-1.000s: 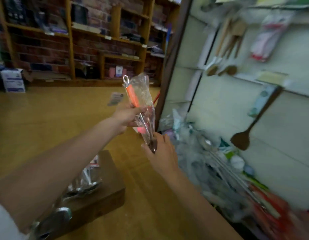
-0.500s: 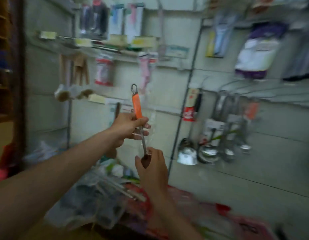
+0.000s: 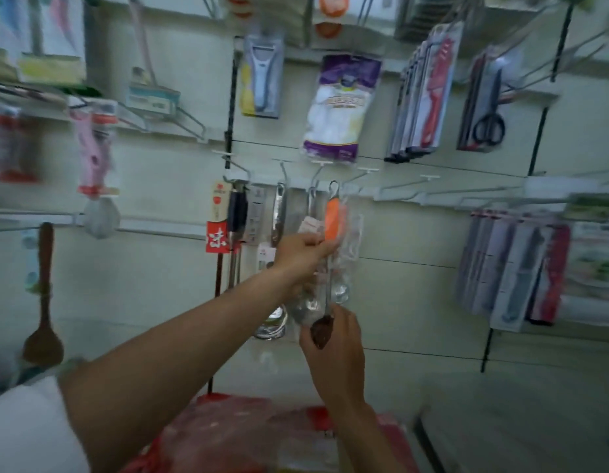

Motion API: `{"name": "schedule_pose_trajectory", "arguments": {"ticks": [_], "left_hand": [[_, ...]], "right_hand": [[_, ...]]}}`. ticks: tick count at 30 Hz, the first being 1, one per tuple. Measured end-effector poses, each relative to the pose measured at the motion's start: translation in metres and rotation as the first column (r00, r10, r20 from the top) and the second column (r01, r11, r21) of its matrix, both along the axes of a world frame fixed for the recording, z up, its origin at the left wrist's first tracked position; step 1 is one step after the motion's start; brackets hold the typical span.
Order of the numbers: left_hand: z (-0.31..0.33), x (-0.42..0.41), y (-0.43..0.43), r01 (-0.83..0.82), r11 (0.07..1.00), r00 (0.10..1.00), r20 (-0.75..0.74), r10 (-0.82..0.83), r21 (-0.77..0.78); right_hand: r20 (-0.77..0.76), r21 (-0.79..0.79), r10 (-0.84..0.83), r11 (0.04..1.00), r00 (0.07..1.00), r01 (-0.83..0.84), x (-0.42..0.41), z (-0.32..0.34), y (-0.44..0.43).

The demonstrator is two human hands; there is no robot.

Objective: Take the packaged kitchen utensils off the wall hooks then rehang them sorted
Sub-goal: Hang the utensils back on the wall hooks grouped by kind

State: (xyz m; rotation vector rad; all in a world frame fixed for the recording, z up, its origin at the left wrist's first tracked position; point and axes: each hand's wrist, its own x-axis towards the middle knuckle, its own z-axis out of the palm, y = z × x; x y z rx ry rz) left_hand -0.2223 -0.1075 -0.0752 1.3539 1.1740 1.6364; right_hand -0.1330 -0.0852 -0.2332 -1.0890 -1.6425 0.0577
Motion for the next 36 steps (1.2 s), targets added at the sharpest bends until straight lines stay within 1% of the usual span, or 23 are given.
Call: {"name": "schedule_pose_trajectory", "arguments": {"ticks": [4, 11, 19, 29, 32, 36], "left_hand": [[0.007, 0.028, 0.037, 0.014, 1.000, 1.000, 0.022, -0.014, -0.007], [0.010, 0.045, 0.074, 0.071, 0.997, 0.995, 0.074, -0.069, -0.018], [0.007, 0.043, 0.092, 0.052, 0.998, 0.998, -0.030, -0.051, 0.047], [-0.004, 0.039, 0.105, 0.011, 0.992, 0.996, -0.084, 0.000, 0.129], [-0.005, 0.037, 0.110, -0.009, 0.992, 0.994, -0.105, 0.023, 0.126], [-0.002, 0.033, 0.115, -0.019, 0.998, 0.990, -0.135, 0.028, 0.067]], "right_hand": [[-0.029, 0.005, -0.038, 0.999, 0.999, 0.038, 0.021, 0.006, 0.032], [-0.010, -0.030, -0.063, 0.998, 0.998, 0.063, 0.038, 0.010, 0.069], [-0.048, -0.026, -0.039, 0.999, 0.998, 0.038, 0.033, 0.009, 0.091], [0.015, -0.043, -0.065, 0.997, 0.998, 0.066, 0.028, 0.003, 0.093], [0.035, -0.061, -0.078, 0.995, 0.996, 0.080, 0.030, 0.006, 0.089], [0.070, -0.109, -0.071, 0.991, 0.995, 0.079, 0.029, 0.011, 0.086]]}}
